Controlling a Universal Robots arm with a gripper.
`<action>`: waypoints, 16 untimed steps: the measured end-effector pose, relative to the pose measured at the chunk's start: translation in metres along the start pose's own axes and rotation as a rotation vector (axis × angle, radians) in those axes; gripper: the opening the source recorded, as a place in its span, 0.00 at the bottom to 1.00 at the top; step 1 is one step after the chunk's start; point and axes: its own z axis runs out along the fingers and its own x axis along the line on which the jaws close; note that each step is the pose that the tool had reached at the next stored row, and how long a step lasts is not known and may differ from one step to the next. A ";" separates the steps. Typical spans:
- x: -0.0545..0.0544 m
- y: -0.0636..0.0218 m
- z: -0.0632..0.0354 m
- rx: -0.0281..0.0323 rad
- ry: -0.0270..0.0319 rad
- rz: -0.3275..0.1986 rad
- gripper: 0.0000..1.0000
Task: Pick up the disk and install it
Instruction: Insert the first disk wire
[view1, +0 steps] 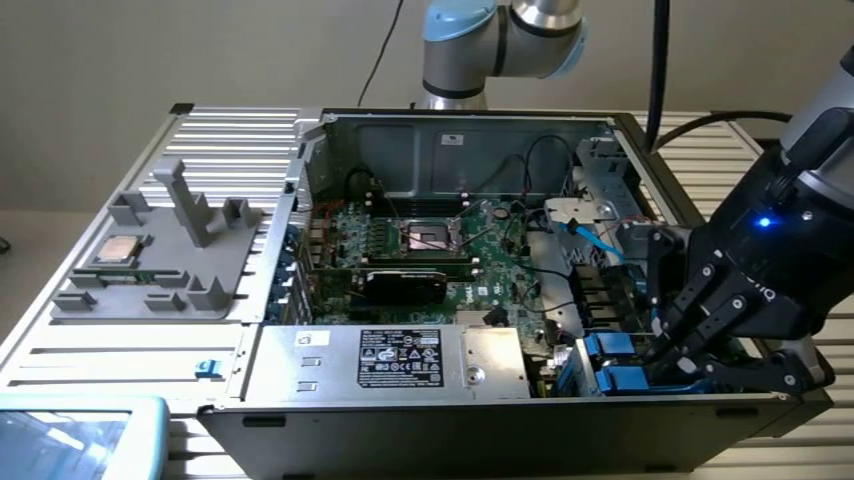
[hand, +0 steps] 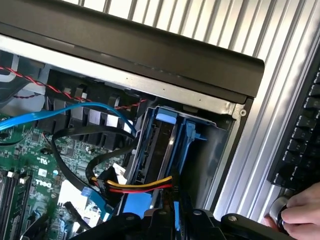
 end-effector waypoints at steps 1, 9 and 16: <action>0.000 0.0000 0.0000 -0.0001 0.0018 0.014 0.16; 0.000 0.0001 0.0004 -0.0003 0.0123 0.096 0.16; 0.000 0.0001 0.0005 0.0001 0.0220 0.172 0.16</action>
